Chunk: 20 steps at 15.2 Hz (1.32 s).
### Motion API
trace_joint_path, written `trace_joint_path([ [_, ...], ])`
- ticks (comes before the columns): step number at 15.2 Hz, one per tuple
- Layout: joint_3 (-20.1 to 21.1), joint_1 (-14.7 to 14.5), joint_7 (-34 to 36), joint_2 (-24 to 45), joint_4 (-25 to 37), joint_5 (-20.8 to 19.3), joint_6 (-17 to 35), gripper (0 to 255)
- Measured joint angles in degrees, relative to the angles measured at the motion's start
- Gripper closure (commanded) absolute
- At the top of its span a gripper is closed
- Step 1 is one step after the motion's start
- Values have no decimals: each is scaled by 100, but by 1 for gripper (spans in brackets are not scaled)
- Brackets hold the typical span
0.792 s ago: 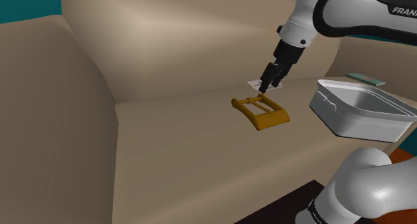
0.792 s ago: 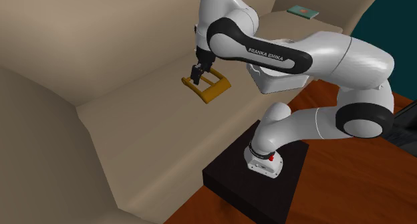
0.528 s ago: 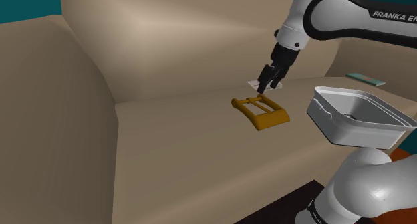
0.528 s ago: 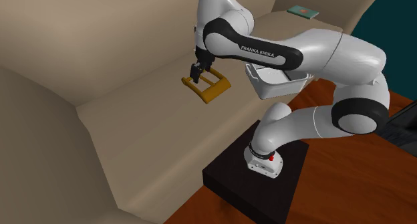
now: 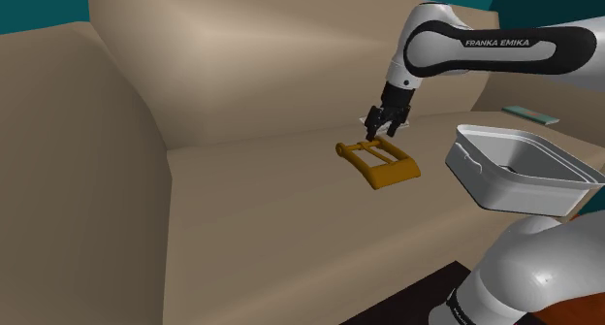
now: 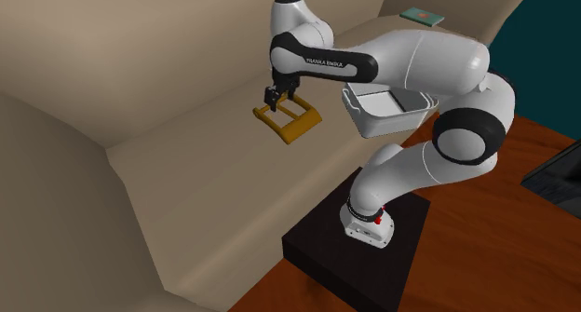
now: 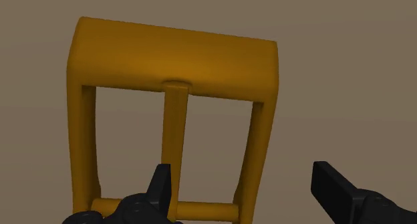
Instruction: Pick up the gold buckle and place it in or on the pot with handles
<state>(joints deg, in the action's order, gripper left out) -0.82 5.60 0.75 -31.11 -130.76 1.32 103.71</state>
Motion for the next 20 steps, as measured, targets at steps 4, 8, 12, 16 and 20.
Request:
trace_joint_path([
  [4, -200, 229, 78, 576, 8, -101, 330, 0],
  [8, -290, 325, 114, 860, -89, -139, 607, 0],
  [12, -299, 331, 112, 930, -341, -139, 923, 0],
  [16, -301, 331, 109, 955, -432, -139, 1041, 0],
  [20, -300, 331, 110, 954, -439, -139, 1048, 255],
])
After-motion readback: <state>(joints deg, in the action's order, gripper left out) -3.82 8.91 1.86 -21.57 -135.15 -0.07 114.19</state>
